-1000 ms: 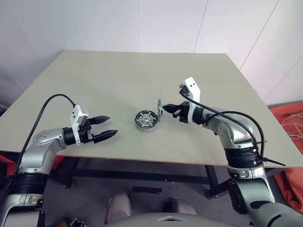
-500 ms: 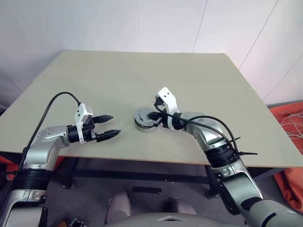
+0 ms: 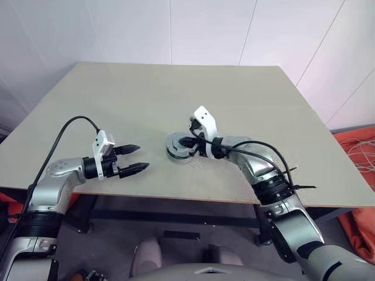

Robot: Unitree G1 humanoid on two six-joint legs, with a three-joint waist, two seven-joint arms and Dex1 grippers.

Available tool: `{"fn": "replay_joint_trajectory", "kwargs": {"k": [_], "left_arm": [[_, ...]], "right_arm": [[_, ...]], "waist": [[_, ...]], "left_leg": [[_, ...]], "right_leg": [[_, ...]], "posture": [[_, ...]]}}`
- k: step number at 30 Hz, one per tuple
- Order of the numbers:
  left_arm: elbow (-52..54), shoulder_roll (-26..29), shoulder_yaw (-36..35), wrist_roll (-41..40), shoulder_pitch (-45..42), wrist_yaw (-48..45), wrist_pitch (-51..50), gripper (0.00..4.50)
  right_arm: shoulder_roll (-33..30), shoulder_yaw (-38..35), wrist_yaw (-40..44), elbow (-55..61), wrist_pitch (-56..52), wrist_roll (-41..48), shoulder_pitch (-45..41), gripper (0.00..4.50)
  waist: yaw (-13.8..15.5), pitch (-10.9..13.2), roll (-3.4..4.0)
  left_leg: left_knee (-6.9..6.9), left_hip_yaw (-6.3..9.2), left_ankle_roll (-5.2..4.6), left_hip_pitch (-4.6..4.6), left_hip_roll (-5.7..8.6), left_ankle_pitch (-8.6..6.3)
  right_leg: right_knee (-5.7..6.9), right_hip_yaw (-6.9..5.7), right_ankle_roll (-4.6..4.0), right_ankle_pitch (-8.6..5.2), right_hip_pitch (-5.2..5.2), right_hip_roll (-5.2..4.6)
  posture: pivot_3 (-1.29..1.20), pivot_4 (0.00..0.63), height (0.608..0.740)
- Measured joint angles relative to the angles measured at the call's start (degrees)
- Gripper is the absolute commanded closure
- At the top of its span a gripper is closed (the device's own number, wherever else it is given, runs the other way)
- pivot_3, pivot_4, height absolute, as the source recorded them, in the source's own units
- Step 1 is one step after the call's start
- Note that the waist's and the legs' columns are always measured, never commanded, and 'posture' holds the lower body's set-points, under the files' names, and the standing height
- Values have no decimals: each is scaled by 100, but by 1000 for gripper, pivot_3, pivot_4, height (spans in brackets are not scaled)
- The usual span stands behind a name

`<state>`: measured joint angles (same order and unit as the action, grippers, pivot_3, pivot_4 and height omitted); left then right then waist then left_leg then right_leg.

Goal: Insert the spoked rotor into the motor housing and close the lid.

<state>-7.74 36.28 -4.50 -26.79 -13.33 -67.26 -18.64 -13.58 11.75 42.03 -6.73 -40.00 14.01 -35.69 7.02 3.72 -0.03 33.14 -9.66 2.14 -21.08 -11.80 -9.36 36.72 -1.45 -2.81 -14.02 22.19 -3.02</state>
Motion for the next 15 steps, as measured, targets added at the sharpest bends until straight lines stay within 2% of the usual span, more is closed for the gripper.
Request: {"fn": "replay_joint_trajectory", "kwargs": {"k": [3, 8, 14, 15], "left_arm": [[-1, 0, 0, 1, -1, -1, 2, 0], [-6, 0, 0, 4, -5, -1, 9, 0], [-9, 0, -1, 5, -10, 9, 13, 0], [-9, -1, -1, 5, -10, 14, 14, 0]], "right_arm": [[-119, -149, 64, -3, -38, 87, -84, 3968], [-254, -119, 406, -208, 88, 91, -118, 2227], [-427, 246, 899, -857, 648, -209, -344, 80], [-426, 278, 963, -936, 721, -259, -360, 35]], "waist": [[1, 0, 0], [0, 0, 0], [-5, 0, 0], [-5, 0, 0]], "left_leg": [[0, 0, 1, 0, 0, 0], [0, 0, 1, 1, 0, 0], [0, -1, 0, 0, 0, 0], [0, -1, 0, -1, 0, 0]], "right_leg": [[0, 0, 0, 0, 0, 0], [0, 0, 0, 0, 1, 0], [-1, 0, -1, 0, 1, 0], [-1, 0, -1, 0, 1, 0]], "posture": [[0, 0, 740], [0, 0, 740], [0, 0, 740], [0, 0, 740]]}}
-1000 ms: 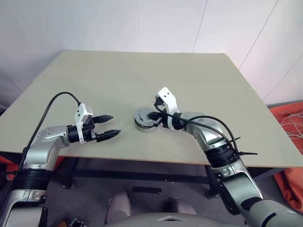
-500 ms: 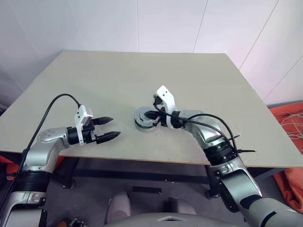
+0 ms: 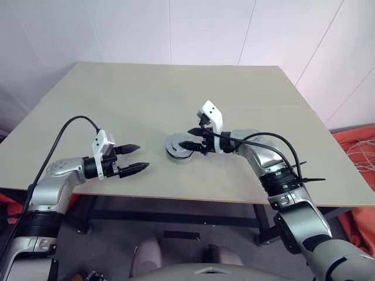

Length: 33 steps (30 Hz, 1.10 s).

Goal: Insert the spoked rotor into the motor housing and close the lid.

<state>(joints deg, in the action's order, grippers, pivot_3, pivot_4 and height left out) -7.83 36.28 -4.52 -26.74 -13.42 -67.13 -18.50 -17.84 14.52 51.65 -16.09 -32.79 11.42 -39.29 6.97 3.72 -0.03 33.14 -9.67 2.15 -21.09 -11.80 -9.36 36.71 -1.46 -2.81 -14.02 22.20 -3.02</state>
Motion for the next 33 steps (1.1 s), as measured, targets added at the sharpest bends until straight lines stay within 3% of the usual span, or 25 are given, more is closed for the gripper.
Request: {"fn": "replay_joint_trajectory", "kwargs": {"k": [17, 20, 22, 33], "left_arm": [[109, -49, -20, -89, 78, 166, 2, 0], [142, -63, -23, -95, 78, 189, 18, 0], [150, -65, -24, -100, 77, 201, 46, 0], [156, -64, -37, -122, 78, 240, 47, 0]], "right_arm": [[323, 521, 158, -1313, 1266, -912, -408, 35], [420, 516, 80, -1429, 1398, -972, -445, 653], [431, 512, 68, -1467, 1449, -1002, -469, 1305], [447, 388, 324, -1463, 1331, -912, -468, 1343]], "waist": [[-5, 0, 0], [-9, 0, 0], [-9, 0, 0], [-10, 0, 0]], "left_leg": [[1, 0, -16, 0, -1, -9], [1, 0, -16, 1, -1, -9], [1, 0, -16, 1, -2, -9], [1, 0, -18, -1, -3, -10]], "right_leg": [[1, 0, -1, 0, 0, 0], [1, 0, -1, 0, 0, 0], [1, 0, -1, 0, -1, 0], [1, 0, -2, 0, 2, 2]], "posture": [[0, 0, 740], [0, 0, 740], [0, 0, 740], [0, 0, 740]]}}
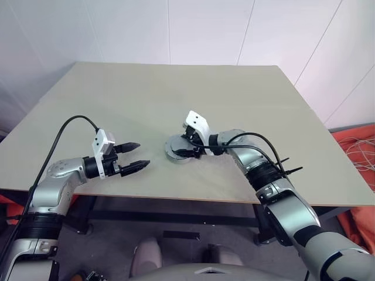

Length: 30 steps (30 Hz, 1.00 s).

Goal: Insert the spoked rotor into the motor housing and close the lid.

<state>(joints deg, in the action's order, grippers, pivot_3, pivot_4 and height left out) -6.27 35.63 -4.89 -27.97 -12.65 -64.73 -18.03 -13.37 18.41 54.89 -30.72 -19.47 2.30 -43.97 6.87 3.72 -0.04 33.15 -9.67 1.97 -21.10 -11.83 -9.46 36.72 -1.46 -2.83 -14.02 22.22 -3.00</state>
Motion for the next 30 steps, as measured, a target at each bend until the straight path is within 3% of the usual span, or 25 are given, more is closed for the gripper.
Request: {"fn": "replay_joint_trajectory", "kwargs": {"k": [30], "left_arm": [[420, 88, -111, -270, 309, -176, -470, 0]], "right_arm": [[61, -19, -32, -74, -100, -154, -30, 1343]], "waist": [[-9, 0, 0]], "left_leg": [[0, 0, 0, 5, -1, 0]], "right_leg": [[1, 0, 0, 0, -3, 0]], "posture": [[0, 0, 740]]}}
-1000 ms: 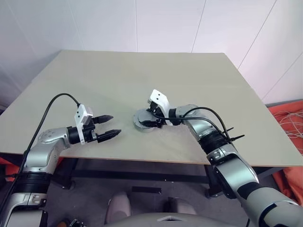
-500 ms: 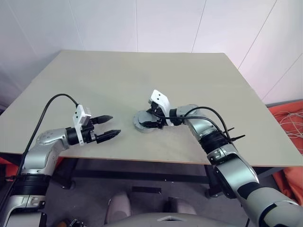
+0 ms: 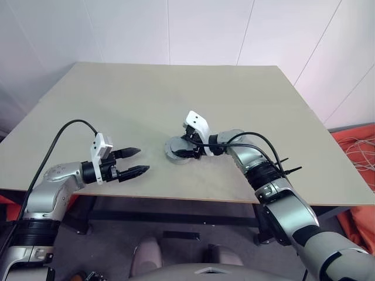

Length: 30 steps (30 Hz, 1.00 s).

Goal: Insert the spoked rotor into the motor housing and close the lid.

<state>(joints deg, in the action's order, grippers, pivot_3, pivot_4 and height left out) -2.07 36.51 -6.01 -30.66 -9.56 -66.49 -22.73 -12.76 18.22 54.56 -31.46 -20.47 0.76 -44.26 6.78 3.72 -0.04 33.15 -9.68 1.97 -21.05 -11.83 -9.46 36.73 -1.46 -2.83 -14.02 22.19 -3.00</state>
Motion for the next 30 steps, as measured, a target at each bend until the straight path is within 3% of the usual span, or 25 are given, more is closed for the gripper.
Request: {"fn": "replay_joint_trajectory", "kwargs": {"k": [16, 30], "left_arm": [[-1, 27, -34, -16, 25, 5, -11, 0], [-5, 30, -36, -45, -98, 115, -275, 0]], "right_arm": [[-39, 152, 37, -35, 38, -156, -93, 1343], [10, 99, 74, 21, -550, -103, -215, 1343]], "waist": [[-9, 0, 0], [-9, 0, 0]], "left_leg": [[0, 0, 0, 11, 0, 0], [0, 1, 0, 14, 1, 0]], "right_leg": [[0, 1, 1, -1, -9, 0], [0, 2, 1, -1, -10, 0]], "posture": [[0, 0, 740], [0, 0, 740]]}}
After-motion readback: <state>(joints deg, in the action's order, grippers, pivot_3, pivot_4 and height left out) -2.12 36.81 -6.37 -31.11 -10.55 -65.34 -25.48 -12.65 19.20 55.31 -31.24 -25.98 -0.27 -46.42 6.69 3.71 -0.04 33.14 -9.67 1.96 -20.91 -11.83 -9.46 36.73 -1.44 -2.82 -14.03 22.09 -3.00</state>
